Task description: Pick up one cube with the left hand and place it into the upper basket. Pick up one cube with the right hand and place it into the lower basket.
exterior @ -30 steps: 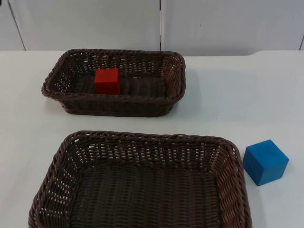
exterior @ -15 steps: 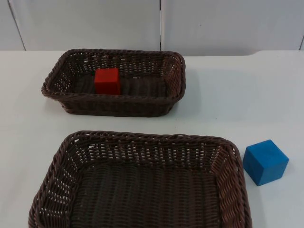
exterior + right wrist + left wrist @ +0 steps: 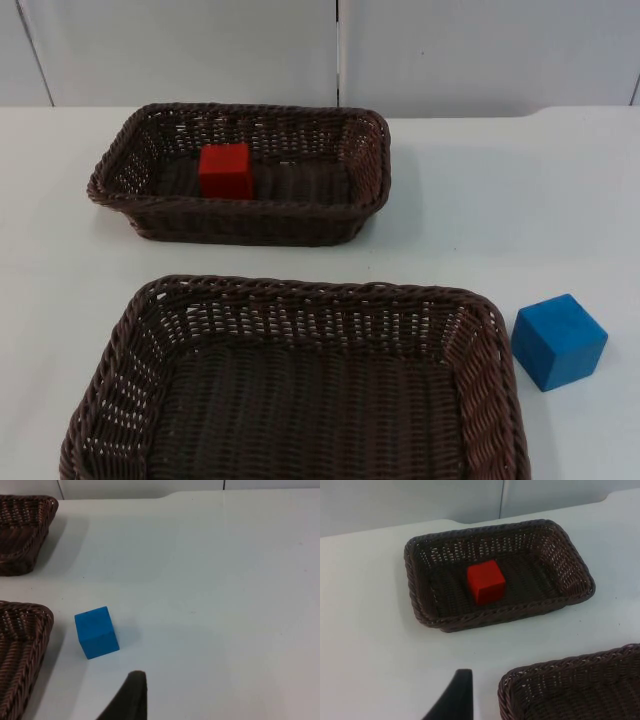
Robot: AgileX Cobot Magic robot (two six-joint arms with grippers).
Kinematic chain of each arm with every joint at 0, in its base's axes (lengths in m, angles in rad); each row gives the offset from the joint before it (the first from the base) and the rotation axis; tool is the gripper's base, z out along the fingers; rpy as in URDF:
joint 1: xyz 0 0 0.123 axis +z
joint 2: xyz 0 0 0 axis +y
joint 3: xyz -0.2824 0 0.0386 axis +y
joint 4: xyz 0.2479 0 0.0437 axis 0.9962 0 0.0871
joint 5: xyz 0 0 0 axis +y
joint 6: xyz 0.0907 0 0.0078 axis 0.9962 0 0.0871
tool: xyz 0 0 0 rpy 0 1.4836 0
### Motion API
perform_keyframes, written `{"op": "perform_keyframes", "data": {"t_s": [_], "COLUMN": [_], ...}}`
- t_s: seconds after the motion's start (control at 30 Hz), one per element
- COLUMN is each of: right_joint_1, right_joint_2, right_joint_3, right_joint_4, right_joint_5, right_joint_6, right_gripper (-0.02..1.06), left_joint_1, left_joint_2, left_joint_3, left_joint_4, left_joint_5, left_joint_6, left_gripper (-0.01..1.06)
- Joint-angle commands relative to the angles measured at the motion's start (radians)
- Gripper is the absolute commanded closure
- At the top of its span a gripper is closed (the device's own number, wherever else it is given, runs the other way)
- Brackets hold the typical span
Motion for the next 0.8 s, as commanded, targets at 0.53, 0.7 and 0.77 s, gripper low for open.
{"op": "perform_keyframes", "data": {"t_s": [0.53, 0.7, 0.77], "right_joint_1": [-0.003, -0.003, -0.003], "right_joint_2": [0.154, 0.283, 0.364], "right_joint_3": [-0.075, -0.135, -0.173], "right_joint_4": [0.022, 0.022, 0.022], "right_joint_5": [-0.032, -0.04, -0.04], "right_joint_6": [-0.002, -0.002, -0.011], "right_gripper": [0.01, 0.01, 0.01], "left_joint_1": [-0.005, -0.005, -0.005], "left_joint_2": [-0.007, -0.007, -0.007], "left_joint_3": [0.004, 0.004, 0.004], "left_joint_4": [0.006, 0.006, 0.004], "left_joint_5": [-0.001, -0.001, -0.001], "left_joint_6": [-0.001, -0.001, -0.001], "left_gripper": [0.0, 0.0, 0.0]}}
